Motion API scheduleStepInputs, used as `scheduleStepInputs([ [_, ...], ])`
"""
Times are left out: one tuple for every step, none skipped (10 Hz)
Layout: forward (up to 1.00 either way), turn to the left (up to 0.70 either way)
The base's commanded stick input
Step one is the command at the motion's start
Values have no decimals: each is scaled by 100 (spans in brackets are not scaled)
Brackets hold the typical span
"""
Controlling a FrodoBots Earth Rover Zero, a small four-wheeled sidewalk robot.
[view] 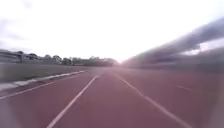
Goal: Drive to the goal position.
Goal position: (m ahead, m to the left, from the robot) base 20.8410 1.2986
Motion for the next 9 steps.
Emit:
scheduleStepInputs([
  [70,0],
  [70,0],
  [70,0],
  [70,0],
  [70,0],
  [70,0],
  [70,0],
  [70,0],
  [70,-7],
])
